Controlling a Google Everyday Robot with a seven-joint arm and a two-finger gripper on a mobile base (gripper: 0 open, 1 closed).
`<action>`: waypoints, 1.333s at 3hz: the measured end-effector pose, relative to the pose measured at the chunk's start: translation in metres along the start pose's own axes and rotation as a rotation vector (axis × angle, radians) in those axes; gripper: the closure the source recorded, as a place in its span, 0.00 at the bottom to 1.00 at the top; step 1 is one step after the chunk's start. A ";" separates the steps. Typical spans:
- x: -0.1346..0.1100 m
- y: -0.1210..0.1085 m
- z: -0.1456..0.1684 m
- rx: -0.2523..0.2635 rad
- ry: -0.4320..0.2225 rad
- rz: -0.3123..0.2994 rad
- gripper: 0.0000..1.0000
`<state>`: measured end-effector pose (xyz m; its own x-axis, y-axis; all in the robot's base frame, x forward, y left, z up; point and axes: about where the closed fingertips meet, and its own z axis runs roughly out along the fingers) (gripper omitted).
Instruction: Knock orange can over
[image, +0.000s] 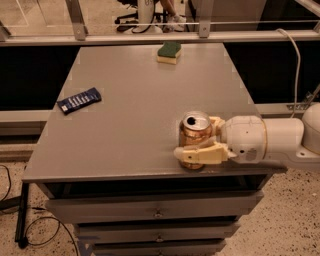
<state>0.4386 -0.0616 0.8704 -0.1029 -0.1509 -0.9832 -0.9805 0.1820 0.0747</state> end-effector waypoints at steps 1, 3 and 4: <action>-0.019 -0.027 -0.023 0.020 0.085 -0.051 0.87; -0.061 -0.105 -0.064 0.062 0.471 -0.163 1.00; -0.083 -0.136 -0.059 0.088 0.681 -0.268 1.00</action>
Offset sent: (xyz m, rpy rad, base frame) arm 0.1414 -0.1169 0.0940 -0.5551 -0.1512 -0.0192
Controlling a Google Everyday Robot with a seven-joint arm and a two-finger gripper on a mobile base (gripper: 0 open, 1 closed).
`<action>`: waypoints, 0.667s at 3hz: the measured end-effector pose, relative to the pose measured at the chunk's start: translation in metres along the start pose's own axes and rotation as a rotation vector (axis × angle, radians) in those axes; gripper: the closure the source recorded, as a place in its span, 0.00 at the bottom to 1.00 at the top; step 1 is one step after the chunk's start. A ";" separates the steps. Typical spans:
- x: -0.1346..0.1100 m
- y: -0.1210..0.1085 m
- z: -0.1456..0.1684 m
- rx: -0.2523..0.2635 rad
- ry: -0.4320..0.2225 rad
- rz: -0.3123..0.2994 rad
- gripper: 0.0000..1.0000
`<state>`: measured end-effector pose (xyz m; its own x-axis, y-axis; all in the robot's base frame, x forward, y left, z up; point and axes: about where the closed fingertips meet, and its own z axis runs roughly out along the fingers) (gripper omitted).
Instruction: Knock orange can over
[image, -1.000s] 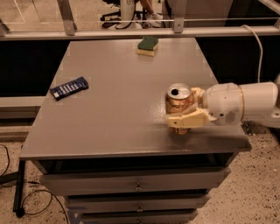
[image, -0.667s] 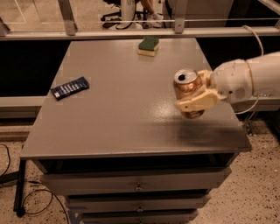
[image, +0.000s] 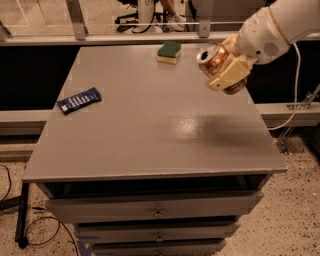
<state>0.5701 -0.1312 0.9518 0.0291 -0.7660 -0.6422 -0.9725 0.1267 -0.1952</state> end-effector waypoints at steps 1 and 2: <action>-0.020 -0.014 0.028 0.001 0.177 -0.108 1.00; -0.006 -0.003 0.065 -0.050 0.369 -0.208 1.00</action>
Offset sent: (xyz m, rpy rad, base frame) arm 0.0332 0.0012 -0.1087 -0.9175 -0.0631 0.1600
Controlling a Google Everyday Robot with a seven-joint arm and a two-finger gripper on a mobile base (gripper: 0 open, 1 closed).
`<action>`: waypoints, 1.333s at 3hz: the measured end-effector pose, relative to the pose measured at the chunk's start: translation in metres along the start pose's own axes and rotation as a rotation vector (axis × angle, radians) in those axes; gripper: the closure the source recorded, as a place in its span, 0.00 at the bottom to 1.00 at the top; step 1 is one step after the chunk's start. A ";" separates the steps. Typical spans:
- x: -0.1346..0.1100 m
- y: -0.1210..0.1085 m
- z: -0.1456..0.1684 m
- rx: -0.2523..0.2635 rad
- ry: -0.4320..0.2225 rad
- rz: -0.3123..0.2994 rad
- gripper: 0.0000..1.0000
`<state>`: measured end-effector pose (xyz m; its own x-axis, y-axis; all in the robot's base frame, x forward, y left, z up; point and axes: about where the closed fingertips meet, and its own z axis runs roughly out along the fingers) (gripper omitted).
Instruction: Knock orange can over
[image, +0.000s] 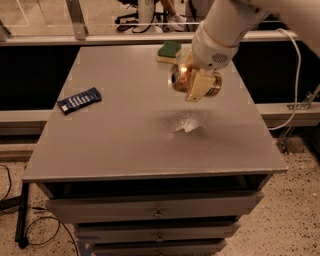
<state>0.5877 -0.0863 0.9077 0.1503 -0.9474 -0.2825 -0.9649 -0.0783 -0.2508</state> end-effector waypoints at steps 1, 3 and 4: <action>0.036 0.019 0.035 -0.067 0.201 -0.058 1.00; 0.100 0.017 0.036 -0.122 0.414 -0.060 0.59; 0.101 0.014 0.033 -0.144 0.395 -0.049 0.35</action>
Offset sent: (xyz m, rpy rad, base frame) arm 0.0090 -0.1190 -0.0780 -0.5819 0.0584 -0.0405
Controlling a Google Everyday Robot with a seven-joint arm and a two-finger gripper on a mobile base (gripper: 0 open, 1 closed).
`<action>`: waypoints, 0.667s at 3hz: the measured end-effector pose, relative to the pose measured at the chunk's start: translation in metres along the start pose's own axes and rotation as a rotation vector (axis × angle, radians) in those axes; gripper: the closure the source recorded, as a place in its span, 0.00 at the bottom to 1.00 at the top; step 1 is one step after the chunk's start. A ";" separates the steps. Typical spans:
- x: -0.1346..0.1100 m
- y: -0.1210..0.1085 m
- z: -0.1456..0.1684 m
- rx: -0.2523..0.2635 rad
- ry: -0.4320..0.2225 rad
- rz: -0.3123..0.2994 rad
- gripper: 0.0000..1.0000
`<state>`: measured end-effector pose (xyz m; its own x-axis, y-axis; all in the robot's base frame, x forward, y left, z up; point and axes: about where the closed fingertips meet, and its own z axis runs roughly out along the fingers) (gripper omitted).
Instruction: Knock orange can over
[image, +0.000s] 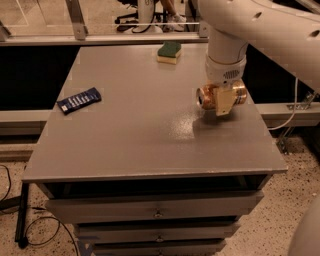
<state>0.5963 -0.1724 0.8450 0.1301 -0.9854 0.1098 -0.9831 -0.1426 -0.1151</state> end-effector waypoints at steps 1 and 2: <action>-0.004 -0.001 -0.001 -0.016 -0.034 0.005 0.13; -0.005 0.003 0.001 -0.034 -0.074 0.028 0.00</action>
Offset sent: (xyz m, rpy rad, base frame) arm -0.0096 0.0033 -0.0029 0.1194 0.0774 -0.0496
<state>0.5930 -0.1683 0.8432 0.1105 -0.9933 0.0332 -0.9901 -0.1129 -0.0831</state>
